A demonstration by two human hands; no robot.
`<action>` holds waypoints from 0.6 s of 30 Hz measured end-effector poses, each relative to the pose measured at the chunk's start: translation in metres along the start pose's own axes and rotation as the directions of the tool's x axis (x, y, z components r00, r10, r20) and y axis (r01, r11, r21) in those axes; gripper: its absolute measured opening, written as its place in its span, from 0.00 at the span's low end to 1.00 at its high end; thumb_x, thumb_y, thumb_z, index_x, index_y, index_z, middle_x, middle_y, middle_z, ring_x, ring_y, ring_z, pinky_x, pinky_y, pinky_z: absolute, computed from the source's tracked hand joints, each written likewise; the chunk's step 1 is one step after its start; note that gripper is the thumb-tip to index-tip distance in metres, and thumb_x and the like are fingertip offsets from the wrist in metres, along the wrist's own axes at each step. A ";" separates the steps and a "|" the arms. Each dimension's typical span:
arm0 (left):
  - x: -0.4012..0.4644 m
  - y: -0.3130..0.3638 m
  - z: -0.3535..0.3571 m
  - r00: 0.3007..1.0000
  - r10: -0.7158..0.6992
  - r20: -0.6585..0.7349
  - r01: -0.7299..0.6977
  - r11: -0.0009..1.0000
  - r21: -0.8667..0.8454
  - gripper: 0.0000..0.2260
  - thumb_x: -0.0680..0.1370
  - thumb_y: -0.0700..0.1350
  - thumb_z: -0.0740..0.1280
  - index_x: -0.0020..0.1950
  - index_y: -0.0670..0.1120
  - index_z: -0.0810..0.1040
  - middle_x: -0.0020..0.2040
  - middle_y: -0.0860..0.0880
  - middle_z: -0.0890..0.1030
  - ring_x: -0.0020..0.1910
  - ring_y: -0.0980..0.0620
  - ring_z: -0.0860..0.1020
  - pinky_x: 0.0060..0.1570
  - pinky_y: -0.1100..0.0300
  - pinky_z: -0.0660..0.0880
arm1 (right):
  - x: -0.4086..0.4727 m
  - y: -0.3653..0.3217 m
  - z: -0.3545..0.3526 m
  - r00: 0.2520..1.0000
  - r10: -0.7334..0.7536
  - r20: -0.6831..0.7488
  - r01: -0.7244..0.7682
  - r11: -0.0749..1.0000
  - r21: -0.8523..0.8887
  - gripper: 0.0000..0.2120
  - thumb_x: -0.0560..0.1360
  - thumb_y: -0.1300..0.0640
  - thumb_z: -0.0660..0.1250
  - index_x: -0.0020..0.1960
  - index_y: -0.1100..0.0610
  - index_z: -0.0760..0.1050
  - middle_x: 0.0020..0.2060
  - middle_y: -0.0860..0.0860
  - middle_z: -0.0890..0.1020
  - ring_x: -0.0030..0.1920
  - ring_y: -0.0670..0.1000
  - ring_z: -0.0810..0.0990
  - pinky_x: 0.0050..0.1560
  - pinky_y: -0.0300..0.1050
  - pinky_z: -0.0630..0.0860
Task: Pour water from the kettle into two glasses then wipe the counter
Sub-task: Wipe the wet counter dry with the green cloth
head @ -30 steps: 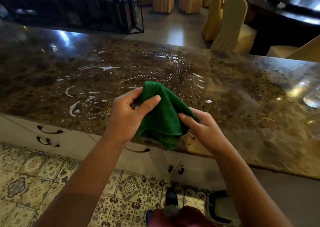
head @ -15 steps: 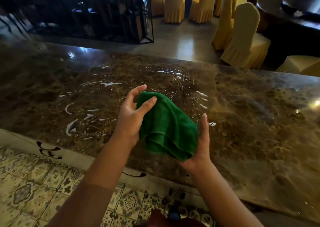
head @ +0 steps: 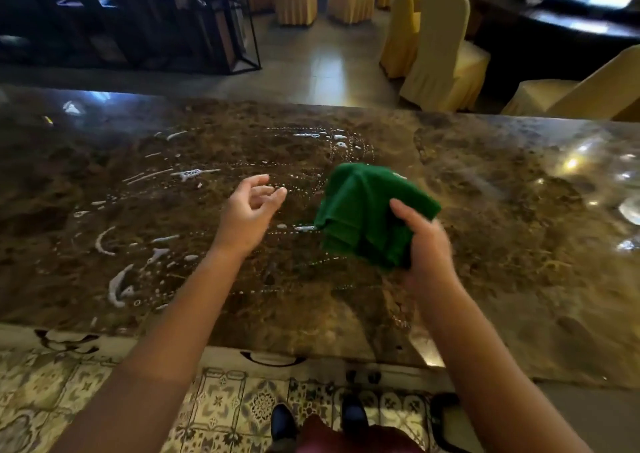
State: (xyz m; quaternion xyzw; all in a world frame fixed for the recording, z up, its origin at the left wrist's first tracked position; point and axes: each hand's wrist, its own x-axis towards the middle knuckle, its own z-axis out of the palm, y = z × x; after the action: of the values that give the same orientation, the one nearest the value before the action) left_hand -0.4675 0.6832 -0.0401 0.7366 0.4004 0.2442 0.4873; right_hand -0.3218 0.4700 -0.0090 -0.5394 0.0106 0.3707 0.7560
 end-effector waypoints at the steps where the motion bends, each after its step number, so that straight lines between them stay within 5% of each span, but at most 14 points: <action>1: 0.010 -0.012 -0.010 0.999 0.033 0.011 -0.034 0.972 0.232 0.26 0.81 0.58 0.67 0.75 0.46 0.72 0.70 0.46 0.78 0.69 0.48 0.76 0.69 0.48 0.74 | 0.003 -0.008 -0.003 0.986 -0.156 -0.056 0.150 0.983 -0.105 0.09 0.80 0.60 0.71 0.59 0.54 0.81 0.48 0.51 0.90 0.49 0.51 0.89 0.50 0.53 0.86; 3: 0.024 -0.034 -0.028 0.996 0.049 0.070 -0.080 0.830 0.552 0.32 0.82 0.64 0.60 0.79 0.45 0.68 0.80 0.43 0.66 0.80 0.44 0.61 0.78 0.45 0.61 | 0.015 -0.018 -0.013 0.900 -0.432 -0.058 0.383 0.847 -0.369 0.10 0.82 0.61 0.68 0.62 0.53 0.81 0.51 0.49 0.88 0.51 0.44 0.87 0.54 0.44 0.83; 5: 0.031 -0.052 -0.040 0.987 -0.026 0.156 -0.094 0.701 0.707 0.40 0.79 0.71 0.52 0.83 0.46 0.60 0.84 0.44 0.56 0.84 0.43 0.49 0.80 0.42 0.52 | 0.040 -0.011 -0.026 0.806 -0.591 0.037 0.432 0.545 -0.719 0.17 0.81 0.54 0.69 0.70 0.50 0.79 0.62 0.53 0.85 0.62 0.48 0.83 0.65 0.49 0.79; 8: 0.027 -0.073 -0.046 0.963 -0.129 0.237 -0.129 0.549 0.826 0.48 0.73 0.77 0.46 0.85 0.48 0.51 0.85 0.45 0.48 0.84 0.43 0.43 0.81 0.40 0.48 | 0.074 0.016 -0.042 0.889 -0.407 0.208 0.258 0.072 -0.963 0.36 0.77 0.29 0.60 0.74 0.53 0.76 0.75 0.57 0.76 0.77 0.60 0.70 0.78 0.63 0.65; 11: 0.026 -0.080 -0.049 0.938 -0.202 0.280 -0.141 0.516 0.845 0.48 0.74 0.77 0.49 0.85 0.49 0.48 0.85 0.45 0.44 0.84 0.43 0.41 0.81 0.38 0.46 | 0.076 0.032 -0.045 0.945 -0.292 0.147 0.179 0.085 -0.980 0.47 0.72 0.18 0.50 0.71 0.51 0.79 0.74 0.56 0.77 0.78 0.59 0.70 0.77 0.58 0.65; 13: 0.027 -0.081 -0.050 0.921 -0.233 0.312 -0.155 0.516 0.843 0.49 0.73 0.78 0.49 0.85 0.49 0.48 0.85 0.45 0.43 0.84 0.42 0.41 0.80 0.37 0.45 | 0.076 0.033 -0.047 0.897 -0.432 0.091 0.181 0.172 -0.968 0.41 0.77 0.25 0.52 0.71 0.55 0.79 0.72 0.57 0.78 0.75 0.59 0.73 0.75 0.57 0.68; 15: 0.027 -0.081 -0.049 0.910 -0.244 0.335 -0.172 0.512 0.841 0.52 0.70 0.79 0.48 0.85 0.48 0.47 0.85 0.44 0.43 0.84 0.41 0.40 0.80 0.36 0.44 | 0.081 0.032 -0.046 0.840 -0.540 0.050 0.151 0.145 -0.978 0.32 0.81 0.36 0.57 0.75 0.57 0.75 0.77 0.59 0.72 0.79 0.60 0.66 0.79 0.57 0.61; 18: 0.028 -0.082 -0.049 0.893 -0.263 0.365 -0.211 0.470 0.857 0.54 0.69 0.80 0.47 0.85 0.47 0.43 0.84 0.42 0.40 0.83 0.39 0.38 0.79 0.34 0.43 | 0.102 0.034 -0.037 0.862 -0.507 -0.010 0.055 0.114 -0.992 0.30 0.84 0.40 0.58 0.81 0.54 0.68 0.83 0.59 0.62 0.83 0.61 0.56 0.83 0.59 0.52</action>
State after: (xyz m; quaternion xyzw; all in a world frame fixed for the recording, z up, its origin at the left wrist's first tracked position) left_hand -0.5174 0.7493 -0.0959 0.9090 0.3555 -0.1819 0.1197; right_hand -0.2527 0.5003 -0.0944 -0.9402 -0.1990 0.0330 0.2745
